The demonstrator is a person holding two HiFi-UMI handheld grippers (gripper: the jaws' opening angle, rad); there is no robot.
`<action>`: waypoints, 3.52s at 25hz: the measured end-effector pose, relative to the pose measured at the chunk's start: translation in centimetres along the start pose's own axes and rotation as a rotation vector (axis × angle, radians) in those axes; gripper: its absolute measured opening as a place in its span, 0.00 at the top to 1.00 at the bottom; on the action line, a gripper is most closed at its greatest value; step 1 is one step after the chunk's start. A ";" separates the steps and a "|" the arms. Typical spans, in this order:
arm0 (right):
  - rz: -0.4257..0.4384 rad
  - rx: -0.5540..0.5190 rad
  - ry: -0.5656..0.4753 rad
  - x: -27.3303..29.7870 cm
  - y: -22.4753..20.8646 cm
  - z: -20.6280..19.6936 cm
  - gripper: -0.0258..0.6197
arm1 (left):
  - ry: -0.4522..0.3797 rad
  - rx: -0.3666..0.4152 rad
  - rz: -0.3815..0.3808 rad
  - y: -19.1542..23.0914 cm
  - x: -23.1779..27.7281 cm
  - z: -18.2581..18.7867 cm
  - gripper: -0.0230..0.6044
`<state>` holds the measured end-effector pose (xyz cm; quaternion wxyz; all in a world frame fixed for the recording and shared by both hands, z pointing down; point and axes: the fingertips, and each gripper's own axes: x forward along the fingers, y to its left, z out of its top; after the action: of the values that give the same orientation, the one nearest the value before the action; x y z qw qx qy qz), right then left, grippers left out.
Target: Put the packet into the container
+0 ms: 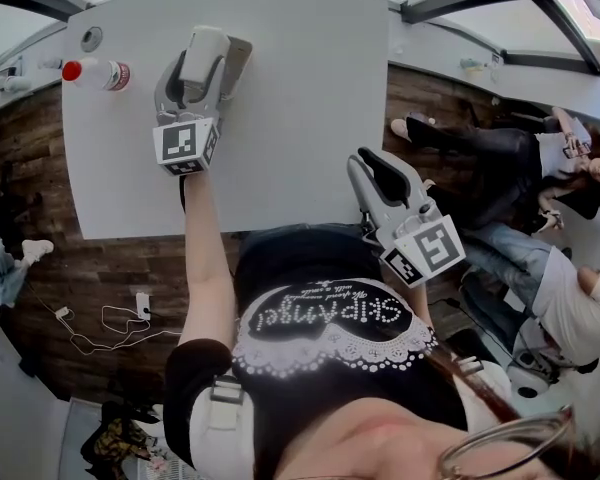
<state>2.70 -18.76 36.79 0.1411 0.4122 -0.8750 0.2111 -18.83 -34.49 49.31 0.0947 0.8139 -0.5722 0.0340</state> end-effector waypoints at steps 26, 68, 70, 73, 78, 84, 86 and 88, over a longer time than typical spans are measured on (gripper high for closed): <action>0.006 0.010 0.007 0.4 -0.1 0.0 0.85 | 0.169 0.153 -0.008 -0.2 0.9 -2.6 0.52; 0.053 -0.023 -0.041 -0.9 1.5 0.7 0.85 | -0.094 0.114 0.077 -0.2 -3.2 7.9 0.85; 0.059 -0.026 -0.046 -1.2 1.8 0.7 0.85 | -0.097 0.118 0.093 -0.4 -3.9 8.7 0.88; 0.076 -0.034 -0.055 -1.4 2.1 0.9 0.85 | -0.109 0.135 0.118 -0.6 -5.0 9.7 0.90; 0.094 -0.044 -0.060 -1.7 2.9 1.1 0.85 | -0.136 0.133 0.132 -1.1 -6.7 11.7 0.93; 0.068 -0.061 -0.087 -3.2 1.8 1.7 0.85 | -0.142 0.164 0.141 -1.8 -7.9 12.1 0.96; 0.050 -0.070 -0.090 -3.8 1.3 1.7 0.85 | -0.149 0.175 0.144 -2.2 -8.6 12.5 0.96; 0.040 -0.079 -0.093 -4.1 1.0 1.7 0.85 | -0.159 0.190 0.156 -2.6 -9.5 13.3 0.96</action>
<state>4.33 -16.36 33.32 0.1123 0.3982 -0.8962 0.1600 -20.36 -27.43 34.41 -0.0311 0.7725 -0.6335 0.0308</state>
